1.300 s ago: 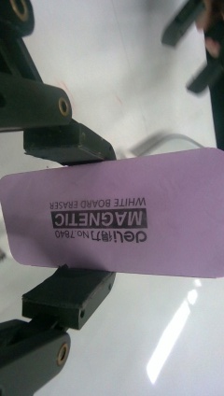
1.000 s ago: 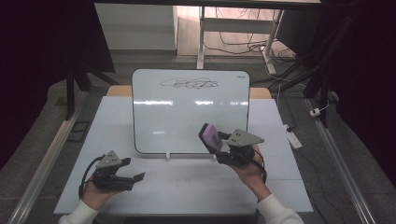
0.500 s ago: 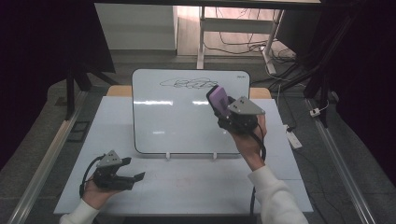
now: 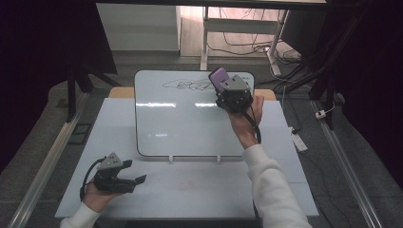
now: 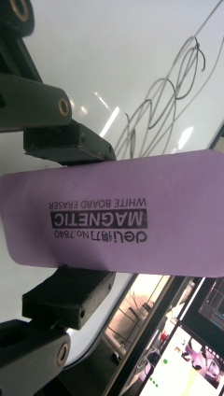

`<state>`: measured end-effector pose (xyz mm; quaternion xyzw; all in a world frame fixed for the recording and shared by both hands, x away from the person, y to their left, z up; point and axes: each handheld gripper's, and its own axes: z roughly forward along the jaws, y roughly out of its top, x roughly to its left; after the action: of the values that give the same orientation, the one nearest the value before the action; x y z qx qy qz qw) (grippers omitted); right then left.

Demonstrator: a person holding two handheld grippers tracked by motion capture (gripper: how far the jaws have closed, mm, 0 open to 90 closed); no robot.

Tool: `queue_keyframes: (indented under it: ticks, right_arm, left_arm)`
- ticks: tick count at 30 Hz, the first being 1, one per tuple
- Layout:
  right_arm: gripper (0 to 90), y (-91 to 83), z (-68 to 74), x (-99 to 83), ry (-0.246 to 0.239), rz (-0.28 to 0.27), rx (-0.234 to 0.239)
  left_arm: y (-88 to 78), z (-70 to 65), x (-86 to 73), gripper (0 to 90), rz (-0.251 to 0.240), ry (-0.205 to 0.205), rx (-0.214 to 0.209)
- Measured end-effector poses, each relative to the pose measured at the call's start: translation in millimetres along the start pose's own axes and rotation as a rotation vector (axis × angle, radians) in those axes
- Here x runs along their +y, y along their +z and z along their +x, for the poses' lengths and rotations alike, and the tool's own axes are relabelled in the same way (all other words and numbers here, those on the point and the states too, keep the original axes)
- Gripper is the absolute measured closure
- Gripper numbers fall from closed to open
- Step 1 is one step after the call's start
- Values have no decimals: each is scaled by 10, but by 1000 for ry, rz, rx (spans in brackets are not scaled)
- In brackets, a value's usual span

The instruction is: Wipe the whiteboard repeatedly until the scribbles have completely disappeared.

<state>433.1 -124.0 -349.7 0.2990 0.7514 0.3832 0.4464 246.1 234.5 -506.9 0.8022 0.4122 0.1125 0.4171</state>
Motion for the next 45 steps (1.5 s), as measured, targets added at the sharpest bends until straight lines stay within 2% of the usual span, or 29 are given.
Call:
queue_keyframes:
  ticks: [5, 9, 12, 15, 17, 18, 21, 22, 24, 26, 27, 30, 35, 37, 38, 39, 41, 44, 45]
  right_arm:
    - [396, 104, 55, 58, -13, 0, -12]
    - [397, 191, 167, 99, -25, -11, -2]
    - [397, 245, 288, 145, -38, -26, 29]
    - [398, 282, 443, 201, -78, -49, 90]
    - [398, 284, 493, 219, -105, -48, 93]
    - [398, 276, 473, 218, -94, -49, 99]
    - [398, 240, 289, 187, -43, -43, 47]
    - [398, 226, 189, 163, -12, -36, 25]
    - [398, 213, 66, 127, 22, -34, 5]
    - [398, 218, 30, 118, 41, -38, 6]
    - [398, 227, 44, 124, 36, -38, 1]
    - [398, 300, 220, 200, 1, -62, 15]
    - [398, 423, 618, 372, -72, -96, 85]
    - [398, 451, 719, 409, -84, -105, 120]
    - [398, 458, 751, 416, -92, -107, 117]
    - [398, 459, 760, 417, -100, -103, 111]
    - [398, 449, 717, 410, -82, -103, 126]
    - [398, 387, 545, 369, -68, -87, 65]
    - [398, 365, 430, 325, -41, -80, 41]
  left_arm:
    - [1, 9, 1, 176, 0, -4, -6]
    - [8, 17, -2, 176, 3, -5, -9]
    - [13, 17, -4, 176, 5, -3, -10]
    - [15, 14, -7, 176, 5, -1, -12]
    - [13, 14, -10, 176, 4, 0, -11]
    - [10, 17, -13, 176, 6, 0, -14]
    - [6, 21, -16, 176, 5, -2, -12]
    - [4, 21, -15, 176, 4, -2, -11]
    - [-1, 22, -12, 176, 1, -2, -11]
    - [-1, 26, -10, 176, 0, -4, -12]
    - [1, 28, -10, 176, 0, -7, -12]
    - [6, 30, -9, 176, -3, -10, -8]
    - [2, 34, -13, 176, -4, -8, -10]
    - [-1, 37, -14, 176, -4, -7, -10]
    - [-4, 38, -17, 176, -5, -6, -12]
    - [-7, 39, -19, 176, -5, -6, -12]
    - [-15, 40, -24, 176, -8, -7, -11]
    - [-34, 47, -31, 176, -12, -9, -11]
    - [-38, 51, -32, 176, -15, -10, -8]
